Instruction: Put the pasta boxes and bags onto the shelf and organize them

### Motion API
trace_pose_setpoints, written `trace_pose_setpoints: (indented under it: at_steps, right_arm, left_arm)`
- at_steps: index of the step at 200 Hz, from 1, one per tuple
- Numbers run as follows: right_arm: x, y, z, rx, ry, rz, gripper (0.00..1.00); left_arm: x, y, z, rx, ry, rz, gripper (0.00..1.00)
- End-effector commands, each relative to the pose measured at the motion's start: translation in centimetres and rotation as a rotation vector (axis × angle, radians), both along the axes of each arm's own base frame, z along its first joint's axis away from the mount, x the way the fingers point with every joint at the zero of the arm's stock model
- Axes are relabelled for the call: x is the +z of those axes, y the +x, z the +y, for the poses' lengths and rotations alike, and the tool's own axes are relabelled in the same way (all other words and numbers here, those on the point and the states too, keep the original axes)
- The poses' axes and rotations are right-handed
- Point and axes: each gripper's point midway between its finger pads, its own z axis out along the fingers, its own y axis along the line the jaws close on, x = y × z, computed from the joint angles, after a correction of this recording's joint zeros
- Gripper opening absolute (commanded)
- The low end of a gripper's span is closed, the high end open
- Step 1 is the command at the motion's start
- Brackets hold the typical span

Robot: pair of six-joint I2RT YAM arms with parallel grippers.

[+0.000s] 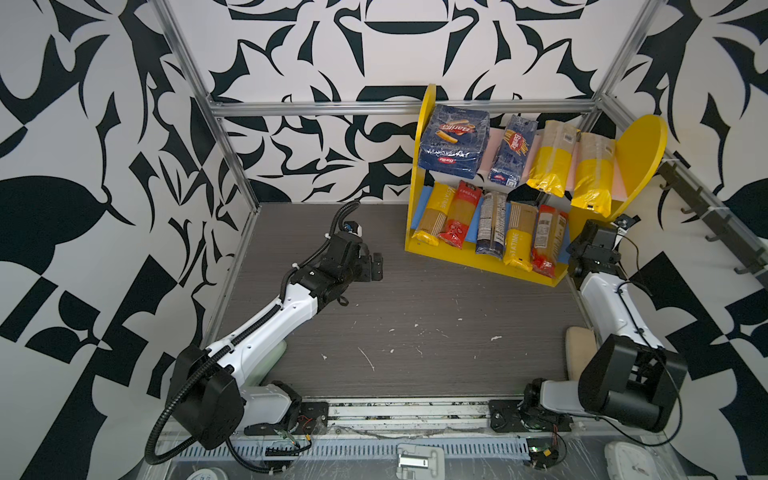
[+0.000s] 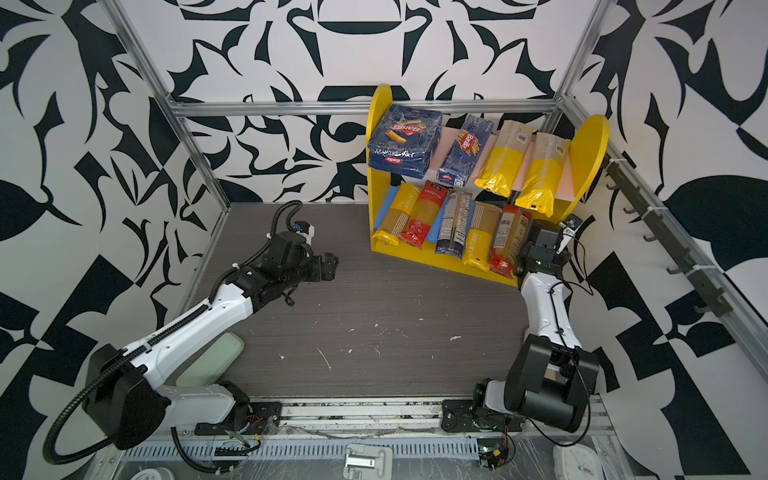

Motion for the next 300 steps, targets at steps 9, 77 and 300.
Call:
trace_pose_setpoints:
  at_steps: [9,77,300]
  right_arm:
    - [2.1,0.0,1.5,0.059,0.016,-0.051,0.41]
    - [2.7,-2.1,5.3,0.109,-0.018,0.024,0.99]
    - [-8.4,-4.9,22.1,0.682,-0.011,0.194,0.99]
  left_arm:
    - [1.3,0.3,0.0,0.010,-0.026,-0.032,0.99]
    - [1.8,-0.7,0.8,0.016,-0.046,-0.063,0.99]
    - [-3.1,-0.9,9.0,0.219,0.254,-0.252,0.99]
